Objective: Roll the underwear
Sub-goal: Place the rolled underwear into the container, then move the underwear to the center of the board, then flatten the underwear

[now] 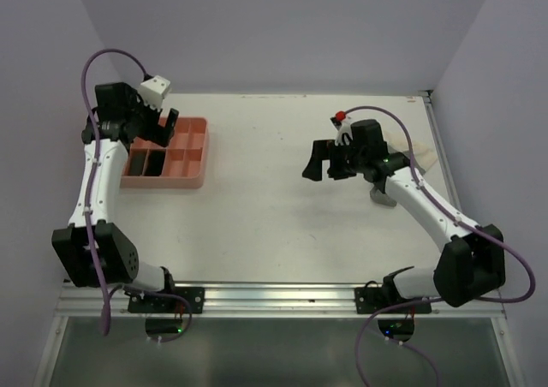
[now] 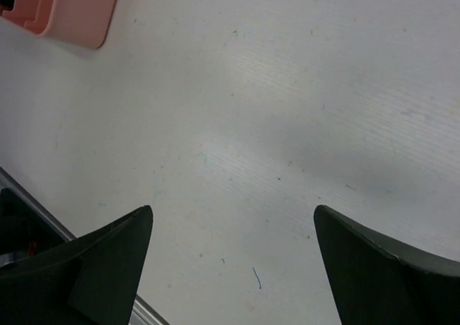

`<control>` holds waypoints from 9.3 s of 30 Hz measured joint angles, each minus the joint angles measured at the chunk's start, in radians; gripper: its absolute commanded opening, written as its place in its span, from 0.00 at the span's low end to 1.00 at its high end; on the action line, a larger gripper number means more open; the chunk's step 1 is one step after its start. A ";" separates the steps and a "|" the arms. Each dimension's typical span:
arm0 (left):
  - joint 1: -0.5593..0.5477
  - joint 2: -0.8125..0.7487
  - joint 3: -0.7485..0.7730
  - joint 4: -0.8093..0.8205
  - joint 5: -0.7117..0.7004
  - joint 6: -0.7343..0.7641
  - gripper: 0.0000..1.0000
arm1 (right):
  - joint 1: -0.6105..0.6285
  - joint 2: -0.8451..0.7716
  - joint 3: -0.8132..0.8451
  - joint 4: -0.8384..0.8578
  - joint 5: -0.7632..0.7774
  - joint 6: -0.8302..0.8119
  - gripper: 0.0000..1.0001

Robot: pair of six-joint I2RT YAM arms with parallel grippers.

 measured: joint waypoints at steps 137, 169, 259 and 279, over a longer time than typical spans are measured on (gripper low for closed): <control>-0.396 0.822 0.343 0.129 0.454 -0.323 0.34 | -0.068 0.656 0.629 -0.298 0.299 0.344 0.42; -0.396 0.794 0.303 0.154 0.420 -0.299 0.34 | 0.028 0.866 0.845 -0.478 0.343 0.399 0.00; -0.312 0.333 -0.123 -0.033 0.529 -0.094 0.59 | 0.167 0.894 0.852 -0.384 0.089 -0.314 0.51; -0.298 0.302 -0.264 -0.071 0.464 -0.056 0.54 | 0.152 0.788 0.581 -0.349 0.006 -0.371 0.00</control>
